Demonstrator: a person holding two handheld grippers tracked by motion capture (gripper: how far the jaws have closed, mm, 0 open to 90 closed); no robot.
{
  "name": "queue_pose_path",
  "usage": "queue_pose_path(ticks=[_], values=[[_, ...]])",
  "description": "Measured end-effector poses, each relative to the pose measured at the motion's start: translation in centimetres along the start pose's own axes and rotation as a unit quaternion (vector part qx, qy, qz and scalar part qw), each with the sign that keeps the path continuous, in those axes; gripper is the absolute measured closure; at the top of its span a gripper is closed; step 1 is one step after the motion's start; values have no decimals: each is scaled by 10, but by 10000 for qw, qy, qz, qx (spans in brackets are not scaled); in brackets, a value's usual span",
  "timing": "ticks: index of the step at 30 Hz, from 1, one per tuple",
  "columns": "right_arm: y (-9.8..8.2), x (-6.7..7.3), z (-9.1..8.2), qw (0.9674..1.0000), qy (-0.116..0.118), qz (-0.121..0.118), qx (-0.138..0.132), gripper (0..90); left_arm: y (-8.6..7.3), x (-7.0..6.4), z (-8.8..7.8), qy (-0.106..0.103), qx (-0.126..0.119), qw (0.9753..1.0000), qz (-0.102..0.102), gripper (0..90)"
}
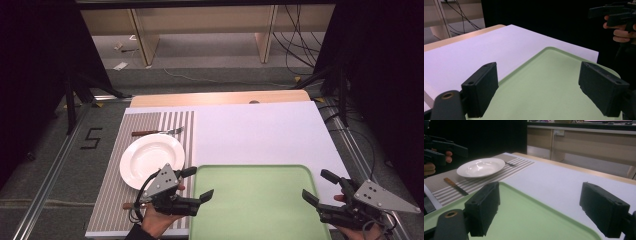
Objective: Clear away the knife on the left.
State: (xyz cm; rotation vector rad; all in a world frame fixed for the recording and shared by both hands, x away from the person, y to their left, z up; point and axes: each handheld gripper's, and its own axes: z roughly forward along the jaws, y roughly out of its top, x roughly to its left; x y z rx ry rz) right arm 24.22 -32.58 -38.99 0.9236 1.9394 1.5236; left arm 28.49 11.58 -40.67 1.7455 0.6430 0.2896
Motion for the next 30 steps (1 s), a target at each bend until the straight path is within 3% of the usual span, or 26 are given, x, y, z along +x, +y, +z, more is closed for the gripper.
queue_pose_path(ticks=[16, 30], values=[[0, 1, 0, 10000, 22, -15, 2, 176, 3, 1, -2, -49, 23, 10000, 2, 151], [0, 0, 0, 10000, 41, 2, 13, 177, 6, 4, -2, -47, 493, 9983, 319, 151]])
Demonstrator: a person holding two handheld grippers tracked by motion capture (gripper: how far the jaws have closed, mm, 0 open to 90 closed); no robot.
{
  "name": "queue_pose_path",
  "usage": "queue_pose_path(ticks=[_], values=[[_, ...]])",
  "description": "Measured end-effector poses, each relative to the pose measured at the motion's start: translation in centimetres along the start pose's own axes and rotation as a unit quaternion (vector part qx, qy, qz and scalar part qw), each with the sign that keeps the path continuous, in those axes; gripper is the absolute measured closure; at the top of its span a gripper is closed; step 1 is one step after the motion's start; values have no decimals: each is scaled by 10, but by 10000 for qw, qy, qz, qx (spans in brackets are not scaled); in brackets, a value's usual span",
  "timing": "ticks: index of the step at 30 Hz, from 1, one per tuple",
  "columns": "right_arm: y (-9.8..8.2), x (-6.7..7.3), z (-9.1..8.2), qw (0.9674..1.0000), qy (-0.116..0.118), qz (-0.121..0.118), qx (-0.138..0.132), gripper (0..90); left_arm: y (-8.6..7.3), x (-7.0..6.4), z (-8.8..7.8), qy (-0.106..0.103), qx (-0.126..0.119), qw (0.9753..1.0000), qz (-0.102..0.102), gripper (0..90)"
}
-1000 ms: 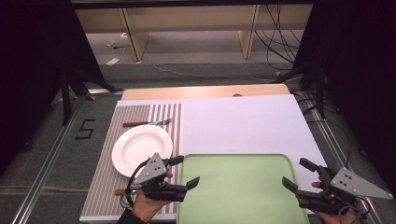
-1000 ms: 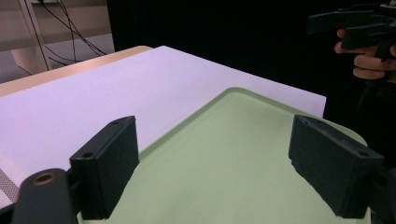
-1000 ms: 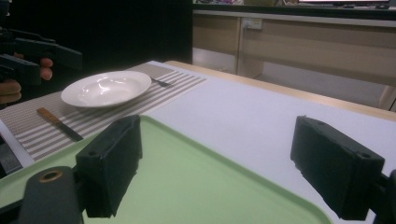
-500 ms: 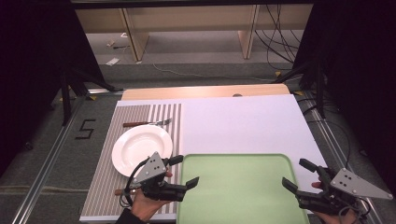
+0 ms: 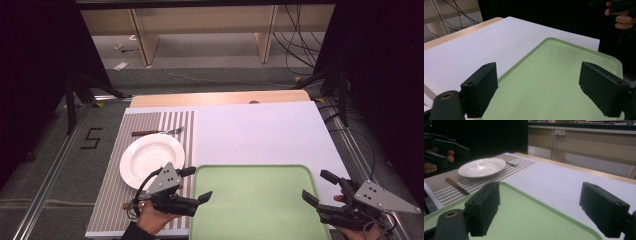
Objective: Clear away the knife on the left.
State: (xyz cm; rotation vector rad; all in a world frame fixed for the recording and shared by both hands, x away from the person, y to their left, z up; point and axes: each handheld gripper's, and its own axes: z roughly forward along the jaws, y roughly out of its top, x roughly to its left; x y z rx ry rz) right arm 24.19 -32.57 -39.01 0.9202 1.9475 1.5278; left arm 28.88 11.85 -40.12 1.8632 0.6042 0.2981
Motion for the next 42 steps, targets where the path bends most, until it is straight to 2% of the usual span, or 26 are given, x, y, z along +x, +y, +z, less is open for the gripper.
queue_pose_path(ticks=[4, 6, 8, 13, 23, 27, 31, 34, 39, 42], values=[[0, 0, 0, 10000, -4, -8, -5, 177, 0, 3, 0, -8, 221, 9997, 86, 151], [0, 0, 0, 10000, 1, 2, 12, 178, -2, 6, 0, -96, 371, 9993, 52, 151], [0, 1, -1, 10000, -6, -1, -4, 178, -4, 8, 0, -65, 529, 9985, 104, 151], [0, 0, -1, 10000, 1, 12, 0, 178, -7, 14, -2, -18, 716, 9973, 160, 152], [0, 1, -1, 10000, 17, 13, 0, 178, -13, 25, -8, 75, 1164, 9927, 309, 154], [0, 1, -1, 10000, 25, 16, -10, 178, -15, 29, -12, 96, 1441, 9889, 349, 154], [0, 1, -1, 10000, 13, 34, -4, 178, -17, 34, -15, 90, 1748, 9838, 390, 157], [0, 1, -1, 10000, 23, 20, -1, 178, -19, 36, -17, 106, 2024, 9781, 478, 157], [0, 1, -1, 10000, 27, 29, -3, 179, -23, 38, -18, 94, 2348, 9705, 546, 166], [0, 1, -1, 10000, 30, 28, 22, 179, -26, 38, -17, 102, 2655, 9617, 676, 167]])
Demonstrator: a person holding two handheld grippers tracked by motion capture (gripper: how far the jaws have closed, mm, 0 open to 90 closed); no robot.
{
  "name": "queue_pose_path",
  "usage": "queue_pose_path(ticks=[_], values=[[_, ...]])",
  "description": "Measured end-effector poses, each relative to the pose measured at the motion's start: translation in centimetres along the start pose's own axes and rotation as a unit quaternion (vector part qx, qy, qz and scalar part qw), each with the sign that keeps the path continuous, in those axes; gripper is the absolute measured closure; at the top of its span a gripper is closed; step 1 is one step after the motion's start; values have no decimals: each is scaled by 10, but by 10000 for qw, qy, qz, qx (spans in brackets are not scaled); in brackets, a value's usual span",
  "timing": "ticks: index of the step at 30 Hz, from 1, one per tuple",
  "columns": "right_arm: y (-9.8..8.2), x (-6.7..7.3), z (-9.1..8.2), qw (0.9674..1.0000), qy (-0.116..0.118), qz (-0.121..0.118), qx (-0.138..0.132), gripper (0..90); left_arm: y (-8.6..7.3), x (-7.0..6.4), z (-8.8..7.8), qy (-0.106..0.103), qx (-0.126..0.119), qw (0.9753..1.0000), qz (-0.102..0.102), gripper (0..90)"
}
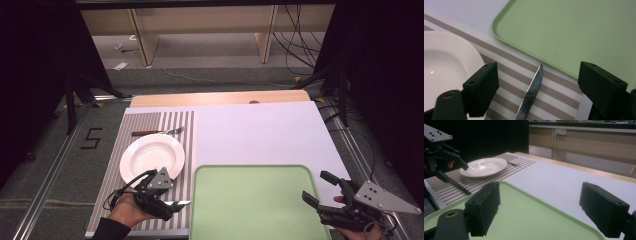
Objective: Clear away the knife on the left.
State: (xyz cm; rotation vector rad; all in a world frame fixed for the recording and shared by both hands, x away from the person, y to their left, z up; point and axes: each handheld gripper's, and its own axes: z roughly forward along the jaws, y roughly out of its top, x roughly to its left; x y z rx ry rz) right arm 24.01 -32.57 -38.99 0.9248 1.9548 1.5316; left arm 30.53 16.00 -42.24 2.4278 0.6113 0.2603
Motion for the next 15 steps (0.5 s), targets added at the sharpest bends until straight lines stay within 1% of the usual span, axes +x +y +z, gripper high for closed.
queue_pose_path(ticks=[3, 6, 9, 12, 14, 15], values=[[0, 0, 0, 10000, 9, 5, 21, 179, -3, 1, 1, 36, 203, 9998, 57, 168], [0, 0, 0, 10000, 3, -1, 30, 179, -8, 4, 1, 3, 394, 9992, 19, 172], [0, 0, 0, 10000, 5, -18, 27, 179, -13, 7, 3, 36, 707, 9975, -34, 175], [0, 1, 0, 10000, 9, -25, 30, 179, -17, 10, 3, 53, 907, 9959, -12, 174], [0, 1, 0, 10000, 7, -34, 31, 179, -18, 11, 3, 7, 1010, 9949, -40, 180], [0, 1, 0, 10000, 4, -29, 24, 179, -19, 11, 3, 3, 1055, 9944, -20, 187]])
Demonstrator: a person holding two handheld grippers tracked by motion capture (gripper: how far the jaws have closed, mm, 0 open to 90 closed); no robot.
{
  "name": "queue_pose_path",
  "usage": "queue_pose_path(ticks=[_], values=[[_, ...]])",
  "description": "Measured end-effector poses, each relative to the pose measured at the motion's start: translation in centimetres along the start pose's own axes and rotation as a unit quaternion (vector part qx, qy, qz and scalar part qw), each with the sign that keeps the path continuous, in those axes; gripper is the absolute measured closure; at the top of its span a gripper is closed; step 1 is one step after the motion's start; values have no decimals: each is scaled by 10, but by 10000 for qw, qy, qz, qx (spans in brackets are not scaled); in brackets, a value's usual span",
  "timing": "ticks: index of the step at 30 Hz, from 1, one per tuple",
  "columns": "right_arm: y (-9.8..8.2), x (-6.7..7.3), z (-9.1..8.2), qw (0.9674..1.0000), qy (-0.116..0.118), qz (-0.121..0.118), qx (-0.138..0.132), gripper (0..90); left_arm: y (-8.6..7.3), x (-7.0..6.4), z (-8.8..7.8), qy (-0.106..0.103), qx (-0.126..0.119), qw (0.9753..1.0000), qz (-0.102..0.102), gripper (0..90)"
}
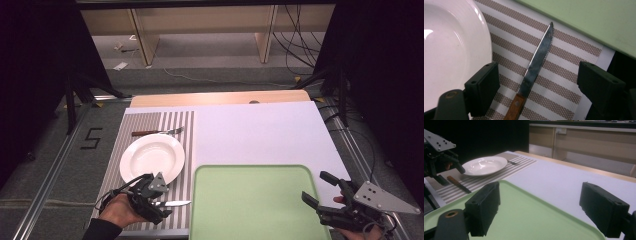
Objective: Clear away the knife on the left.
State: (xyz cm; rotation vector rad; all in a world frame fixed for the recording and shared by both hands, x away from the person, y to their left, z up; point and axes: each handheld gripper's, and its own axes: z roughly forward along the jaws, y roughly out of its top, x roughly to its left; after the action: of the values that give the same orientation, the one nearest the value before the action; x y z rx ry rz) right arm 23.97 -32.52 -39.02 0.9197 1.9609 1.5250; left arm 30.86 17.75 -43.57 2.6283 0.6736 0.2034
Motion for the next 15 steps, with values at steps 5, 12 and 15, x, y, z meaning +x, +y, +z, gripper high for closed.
queue_pose_path(ticks=[5, 12, 15], values=[[0, 0, 0, 10000, -5, 3, -2, 179, -4, 2, 5, -41, 263, 9996, -37, 205], [0, 0, 0, 10000, 25, -23, 0, 180, -13, 7, 9, 47, 519, 9985, -156, 218], [0, 0, 0, 10000, 26, -15, 1, 180, -17, -17, 8, 613, 640, 9737, -2098, 256]])
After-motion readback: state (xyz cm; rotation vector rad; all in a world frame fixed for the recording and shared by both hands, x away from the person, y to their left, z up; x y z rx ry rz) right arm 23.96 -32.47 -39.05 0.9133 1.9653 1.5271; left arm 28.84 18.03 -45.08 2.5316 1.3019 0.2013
